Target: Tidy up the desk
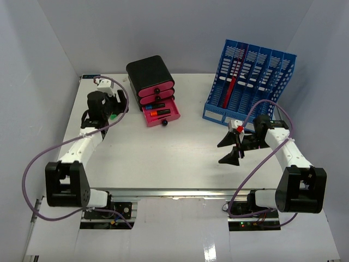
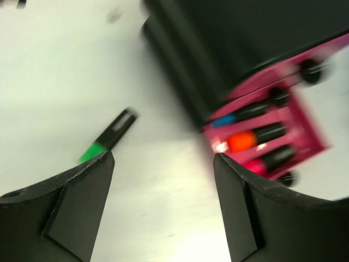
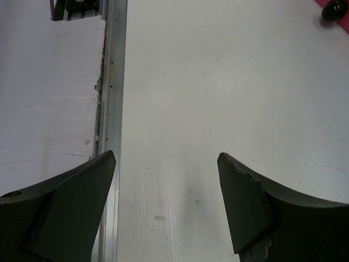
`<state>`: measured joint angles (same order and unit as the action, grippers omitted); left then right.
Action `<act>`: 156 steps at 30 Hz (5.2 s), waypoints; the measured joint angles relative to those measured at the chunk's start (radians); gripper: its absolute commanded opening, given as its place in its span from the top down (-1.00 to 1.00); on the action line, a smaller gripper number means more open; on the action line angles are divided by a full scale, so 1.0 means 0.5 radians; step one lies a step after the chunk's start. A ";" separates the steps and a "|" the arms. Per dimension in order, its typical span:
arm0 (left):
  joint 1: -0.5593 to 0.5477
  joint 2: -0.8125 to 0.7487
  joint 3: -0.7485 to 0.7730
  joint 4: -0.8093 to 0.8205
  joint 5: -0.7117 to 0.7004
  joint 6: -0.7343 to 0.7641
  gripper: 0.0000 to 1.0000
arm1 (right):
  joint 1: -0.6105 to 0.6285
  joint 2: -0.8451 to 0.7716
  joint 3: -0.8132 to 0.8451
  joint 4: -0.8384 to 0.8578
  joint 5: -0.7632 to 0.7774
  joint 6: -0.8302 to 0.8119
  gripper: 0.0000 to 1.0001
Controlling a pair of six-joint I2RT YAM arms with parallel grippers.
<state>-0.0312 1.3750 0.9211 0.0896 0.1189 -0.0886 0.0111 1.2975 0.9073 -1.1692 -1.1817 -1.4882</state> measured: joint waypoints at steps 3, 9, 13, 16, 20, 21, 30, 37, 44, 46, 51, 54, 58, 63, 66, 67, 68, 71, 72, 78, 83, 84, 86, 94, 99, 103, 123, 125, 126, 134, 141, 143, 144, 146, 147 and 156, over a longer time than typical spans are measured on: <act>0.165 0.241 0.019 -0.091 0.130 0.168 -0.62 | -0.043 -0.004 0.000 -0.010 -0.005 -0.018 -0.66; 0.318 0.654 0.190 -0.261 0.303 0.488 -0.61 | -0.059 -0.005 0.000 -0.019 -0.007 -0.030 -0.66; 0.314 0.870 0.402 -0.295 0.346 0.662 -0.61 | -0.059 -0.005 0.000 -0.031 -0.007 -0.061 -0.66; 0.312 0.918 0.437 -0.286 0.348 0.763 -0.61 | -0.059 -0.005 0.001 -0.067 -0.010 -0.096 -0.67; 0.312 0.978 0.484 -0.285 0.293 0.897 -0.56 | -0.059 -0.005 0.006 -0.116 -0.021 -0.139 -0.67; 0.312 1.000 0.502 -0.285 0.281 0.927 -0.54 | -0.059 -0.005 0.010 -0.128 -0.024 -0.149 -0.67; 0.311 1.237 0.689 -0.302 0.277 1.016 -0.44 | -0.061 0.007 0.019 -0.181 -0.041 -0.197 -0.80; 0.311 1.295 0.735 -0.335 0.324 1.034 -0.27 | -0.063 0.015 0.026 -0.190 -0.053 -0.220 -0.80; 0.307 1.312 0.755 -0.360 0.364 1.019 0.13 | -0.068 0.017 0.026 -0.194 -0.054 -0.227 -0.80; 0.307 1.312 0.755 -0.361 0.364 1.007 0.32 | -0.073 0.018 0.026 -0.195 -0.054 -0.228 -0.80; 0.305 1.284 0.707 -0.336 0.366 0.931 0.65 | -0.076 0.018 0.026 -0.195 -0.054 -0.229 -0.81; 0.306 1.180 0.574 -0.320 0.394 0.813 0.74 | -0.085 0.018 0.026 -0.196 -0.054 -0.230 -0.80; 0.307 0.901 0.297 -0.279 0.534 0.530 0.78 | -0.095 0.016 0.026 -0.175 -0.058 -0.199 -0.80; 0.307 0.431 -0.001 -0.078 0.884 0.043 0.80 | -0.097 -0.010 0.014 -0.030 -0.050 -0.068 -0.80; 0.304 0.246 -0.120 0.070 1.161 -0.308 0.79 | -0.097 -0.051 -0.035 0.072 -0.044 0.001 -0.80; 0.301 0.204 -0.160 0.104 1.247 -0.414 0.79 | -0.096 -0.066 -0.052 0.099 -0.040 0.021 -0.80; 0.295 0.179 -0.196 0.134 1.321 -0.512 0.79 | -0.096 -0.083 -0.067 0.134 -0.037 0.047 -0.80; 0.253 0.156 -0.279 0.174 1.493 -0.754 0.78 | -0.093 -0.146 -0.098 0.255 -0.034 0.155 -0.80; 0.223 0.156 -0.298 0.174 1.533 -0.812 0.77 | -0.088 -0.173 -0.110 0.301 -0.031 0.200 -0.80; -0.235 0.188 -0.089 -0.191 1.441 -0.535 0.78 | -0.069 -0.348 -0.225 0.620 -0.003 0.512 -0.80; -0.587 0.347 0.299 -0.488 1.026 0.008 0.80 | -0.064 -0.348 -0.237 0.693 0.001 0.586 -0.80; -0.598 0.382 0.350 -0.509 0.961 0.086 0.80 | -0.063 -0.340 -0.237 0.698 0.001 0.590 -0.80; -0.606 0.459 0.450 -0.562 0.817 0.254 0.79 | -0.061 -0.321 -0.237 0.708 0.002 0.597 -0.80; -0.641 0.838 0.796 -0.630 0.248 0.857 0.71 | -0.060 -0.278 -0.237 0.717 0.009 0.607 -0.80; -0.687 1.019 0.890 -0.624 0.063 1.025 0.13 | -0.060 -0.278 -0.237 0.718 0.011 0.607 -0.80; -0.721 1.078 0.892 -0.596 -0.062 1.081 -0.28 | -0.060 -0.278 -0.237 0.718 0.023 0.607 -0.80; -0.762 -0.174 0.178 -0.523 0.167 0.318 -0.90 | 0.726 -0.167 -0.168 0.909 0.639 -0.010 -0.84; -0.737 -0.459 0.029 -0.471 0.204 0.172 -0.96 | 0.864 0.012 -0.034 0.937 0.729 -0.033 -0.68; -0.727 -0.624 -0.066 -0.463 0.211 0.108 -0.96 | 0.919 0.144 0.075 0.953 0.774 -0.036 -0.54; -0.701 -1.698 -0.669 -0.480 0.085 -0.148 -0.96 | 1.259 0.999 0.881 1.272 1.116 0.225 0.31; -0.700 -1.820 -0.760 -0.541 -0.071 -0.171 -0.96 | 1.387 1.443 1.212 1.449 1.327 0.471 0.54; -0.700 -1.818 -0.760 -0.541 -0.103 -0.170 -0.96 | 1.398 1.538 1.279 1.461 1.375 0.527 0.59; -0.700 -1.816 -0.760 -0.541 -0.112 -0.170 -0.96 | 1.401 1.576 1.306 1.469 1.398 0.552 0.61; -0.700 -1.815 -0.760 -0.542 -0.128 -0.170 -0.96 | 1.407 1.637 1.340 1.493 1.446 0.595 0.62; -0.700 -1.816 -0.760 -0.543 -0.136 -0.170 -0.96 | 1.408 1.660 1.349 1.506 1.469 0.613 0.61; -0.700 -1.949 -0.760 -0.561 -0.264 -0.170 -0.96 | 1.414 1.778 1.383 1.783 1.720 0.750 0.43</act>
<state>-0.3813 0.4004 0.5411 -0.1909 -0.0131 -0.1738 0.7182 2.1866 1.5986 -0.2779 -0.3217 -1.1133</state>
